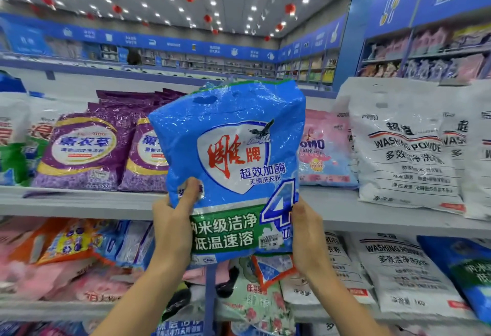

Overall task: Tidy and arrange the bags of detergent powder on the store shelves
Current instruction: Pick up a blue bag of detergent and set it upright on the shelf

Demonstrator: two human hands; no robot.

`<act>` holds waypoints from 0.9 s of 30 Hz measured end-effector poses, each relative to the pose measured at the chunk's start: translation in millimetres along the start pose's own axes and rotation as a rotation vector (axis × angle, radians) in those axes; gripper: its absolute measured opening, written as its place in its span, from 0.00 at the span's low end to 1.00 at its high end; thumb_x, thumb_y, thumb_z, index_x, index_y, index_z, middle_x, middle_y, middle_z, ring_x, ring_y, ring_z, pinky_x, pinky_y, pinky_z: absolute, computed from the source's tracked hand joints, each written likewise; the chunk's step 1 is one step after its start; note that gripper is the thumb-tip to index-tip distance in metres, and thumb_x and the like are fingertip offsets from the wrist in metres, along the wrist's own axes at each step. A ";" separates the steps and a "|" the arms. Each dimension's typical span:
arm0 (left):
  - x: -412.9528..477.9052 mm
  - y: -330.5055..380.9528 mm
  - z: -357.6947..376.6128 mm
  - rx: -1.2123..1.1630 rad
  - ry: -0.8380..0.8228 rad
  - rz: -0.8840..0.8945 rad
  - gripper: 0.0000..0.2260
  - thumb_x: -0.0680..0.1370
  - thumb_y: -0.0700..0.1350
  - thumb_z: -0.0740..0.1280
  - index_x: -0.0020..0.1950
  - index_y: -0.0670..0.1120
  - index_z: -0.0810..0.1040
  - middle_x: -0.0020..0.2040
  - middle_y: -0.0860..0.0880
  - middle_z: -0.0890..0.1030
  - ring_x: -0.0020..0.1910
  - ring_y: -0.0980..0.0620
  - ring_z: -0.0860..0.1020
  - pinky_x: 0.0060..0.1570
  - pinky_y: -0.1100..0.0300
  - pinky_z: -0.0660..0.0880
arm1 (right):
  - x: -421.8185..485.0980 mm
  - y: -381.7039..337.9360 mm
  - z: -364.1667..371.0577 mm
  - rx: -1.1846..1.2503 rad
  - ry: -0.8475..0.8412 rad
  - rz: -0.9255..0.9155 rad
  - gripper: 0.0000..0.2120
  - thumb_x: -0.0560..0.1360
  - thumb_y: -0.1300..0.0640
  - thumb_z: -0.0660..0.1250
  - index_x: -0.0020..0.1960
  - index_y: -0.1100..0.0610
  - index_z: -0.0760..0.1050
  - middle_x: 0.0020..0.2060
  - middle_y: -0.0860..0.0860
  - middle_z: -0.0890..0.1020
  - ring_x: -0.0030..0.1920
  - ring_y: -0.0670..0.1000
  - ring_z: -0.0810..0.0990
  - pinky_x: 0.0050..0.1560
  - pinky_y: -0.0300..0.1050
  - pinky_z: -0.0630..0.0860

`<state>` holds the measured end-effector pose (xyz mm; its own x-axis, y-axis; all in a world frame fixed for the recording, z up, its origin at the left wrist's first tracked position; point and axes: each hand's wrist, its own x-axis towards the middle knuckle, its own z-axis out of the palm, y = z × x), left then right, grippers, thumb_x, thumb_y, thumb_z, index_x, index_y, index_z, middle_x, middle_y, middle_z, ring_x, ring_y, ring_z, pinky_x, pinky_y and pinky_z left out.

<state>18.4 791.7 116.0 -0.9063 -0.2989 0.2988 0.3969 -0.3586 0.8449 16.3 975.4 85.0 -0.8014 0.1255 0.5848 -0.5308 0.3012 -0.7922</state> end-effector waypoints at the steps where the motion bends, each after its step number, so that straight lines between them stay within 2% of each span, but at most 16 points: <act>1: -1.5 -0.6 -0.2 -0.001 -0.003 0.007 0.12 0.63 0.62 0.71 0.31 0.55 0.80 0.39 0.44 0.78 0.42 0.42 0.77 0.49 0.31 0.72 | 0.6 0.1 1.4 0.072 -0.004 0.089 0.42 0.68 0.24 0.50 0.48 0.62 0.77 0.39 0.55 0.85 0.39 0.57 0.84 0.40 0.56 0.80; 2: -2.6 -0.8 -0.4 0.003 -0.008 0.019 0.13 0.63 0.64 0.71 0.32 0.55 0.79 0.40 0.44 0.77 0.42 0.42 0.77 0.49 0.33 0.73 | 1.6 2.1 1.7 0.114 -0.006 0.176 0.43 0.69 0.25 0.51 0.49 0.66 0.77 0.39 0.56 0.85 0.41 0.58 0.84 0.43 0.55 0.80; 3: -2.8 -1.6 -1.0 0.009 -0.020 0.039 0.16 0.63 0.65 0.71 0.34 0.53 0.79 0.41 0.44 0.77 0.42 0.43 0.77 0.47 0.36 0.74 | 3.3 5.3 1.8 0.141 -0.007 0.251 0.41 0.72 0.28 0.51 0.48 0.67 0.77 0.39 0.57 0.85 0.41 0.58 0.84 0.45 0.56 0.79; 5: -2.2 -1.7 -1.7 0.023 -0.027 0.049 0.17 0.64 0.65 0.71 0.36 0.52 0.79 0.41 0.43 0.77 0.41 0.43 0.77 0.45 0.43 0.73 | 6.2 5.1 2.4 0.198 -0.024 0.348 0.31 0.77 0.39 0.51 0.46 0.65 0.77 0.39 0.56 0.85 0.42 0.57 0.84 0.49 0.58 0.79; 7: -0.5 -0.9 -3.1 0.028 -0.018 0.044 0.15 0.64 0.64 0.70 0.35 0.53 0.80 0.40 0.43 0.78 0.42 0.42 0.78 0.47 0.42 0.73 | 5.3 2.5 3.0 0.199 -0.017 0.347 0.29 0.76 0.42 0.51 0.45 0.66 0.77 0.39 0.58 0.85 0.42 0.57 0.84 0.47 0.54 0.80; 10: 1.8 2.5 -4.5 0.034 0.023 -0.003 0.15 0.64 0.64 0.71 0.36 0.53 0.82 0.41 0.46 0.82 0.48 0.37 0.80 0.55 0.36 0.73 | -3.4 1.8 6.0 0.110 0.132 0.119 0.31 0.77 0.37 0.51 0.38 0.65 0.73 0.32 0.56 0.82 0.33 0.54 0.82 0.30 0.39 0.75; 11: 2.1 3.6 -4.8 0.019 0.038 -0.020 0.15 0.64 0.62 0.73 0.37 0.52 0.82 0.41 0.48 0.82 0.49 0.38 0.80 0.56 0.36 0.73 | -6.9 2.5 7.6 0.057 0.190 -0.009 0.30 0.78 0.36 0.50 0.36 0.60 0.72 0.30 0.53 0.81 0.28 0.51 0.79 0.26 0.36 0.72; 13: 2.9 3.2 -6.8 0.007 0.060 -0.032 0.16 0.64 0.62 0.73 0.40 0.51 0.81 0.42 0.48 0.82 0.50 0.40 0.80 0.54 0.39 0.73 | -11.9 5.6 11.0 -0.037 0.252 -0.206 0.22 0.78 0.36 0.49 0.36 0.48 0.71 0.28 0.48 0.78 0.23 0.46 0.74 0.22 0.33 0.66; 15: 2.0 4.4 -6.4 0.032 0.053 -0.010 0.18 0.61 0.66 0.71 0.36 0.52 0.81 0.41 0.46 0.80 0.47 0.41 0.79 0.54 0.37 0.72 | -13.9 10.8 13.8 -0.008 0.279 -0.210 0.21 0.77 0.34 0.50 0.37 0.45 0.71 0.29 0.44 0.79 0.25 0.44 0.76 0.24 0.31 0.67; 18: 2.9 5.7 -7.4 0.045 0.074 -0.008 0.22 0.60 0.68 0.71 0.38 0.49 0.80 0.42 0.42 0.78 0.46 0.36 0.78 0.55 0.31 0.70 | -8.8 14.6 10.7 0.131 0.269 0.000 0.35 0.69 0.24 0.50 0.38 0.54 0.76 0.34 0.49 0.83 0.32 0.47 0.81 0.31 0.37 0.74; 20: 7.0 6.6 -9.1 0.049 0.088 -0.001 0.18 0.62 0.66 0.70 0.35 0.52 0.81 0.42 0.42 0.79 0.49 0.34 0.79 0.55 0.32 0.70 | -1.9 10.0 2.3 0.088 0.185 0.003 0.39 0.66 0.21 0.47 0.42 0.53 0.78 0.38 0.49 0.84 0.37 0.48 0.83 0.36 0.40 0.77; 22: 9.1 8.3 -10.0 0.075 0.062 0.007 0.17 0.62 0.66 0.70 0.35 0.53 0.81 0.41 0.43 0.80 0.47 0.37 0.79 0.55 0.34 0.71 | 5.6 -6.7 -2.0 0.035 0.059 -0.027 0.36 0.65 0.21 0.47 0.50 0.48 0.76 0.45 0.41 0.84 0.43 0.42 0.83 0.41 0.35 0.77; 24: 9.2 6.3 -10.0 0.084 0.032 0.012 0.17 0.63 0.66 0.69 0.35 0.52 0.81 0.39 0.44 0.80 0.43 0.40 0.79 0.52 0.36 0.73 | 12.6 -22.1 0.2 0.099 -0.065 0.032 0.31 0.65 0.24 0.55 0.56 0.45 0.71 0.46 0.37 0.82 0.46 0.38 0.82 0.42 0.32 0.77; 25: 8.4 5.3 -9.8 0.099 0.020 0.016 0.18 0.63 0.66 0.69 0.35 0.52 0.81 0.39 0.44 0.81 0.44 0.39 0.80 0.53 0.36 0.72 | 16.7 -26.7 2.5 0.153 -0.091 0.093 0.30 0.65 0.25 0.58 0.57 0.44 0.70 0.47 0.38 0.82 0.47 0.37 0.81 0.45 0.34 0.77; 27: 7.0 3.3 -11.4 0.124 -0.001 0.022 0.20 0.64 0.68 0.68 0.36 0.52 0.81 0.39 0.44 0.81 0.46 0.36 0.80 0.54 0.35 0.72 | 24.8 -31.4 6.6 0.234 -0.096 0.195 0.27 0.64 0.28 0.64 0.55 0.44 0.74 0.47 0.42 0.84 0.50 0.43 0.82 0.51 0.44 0.77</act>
<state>15.0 778.3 115.8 -0.8976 -0.3048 0.3184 0.3958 -0.2394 0.8866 11.3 962.8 123.1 -0.9109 0.0661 0.4073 -0.4045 0.0527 -0.9130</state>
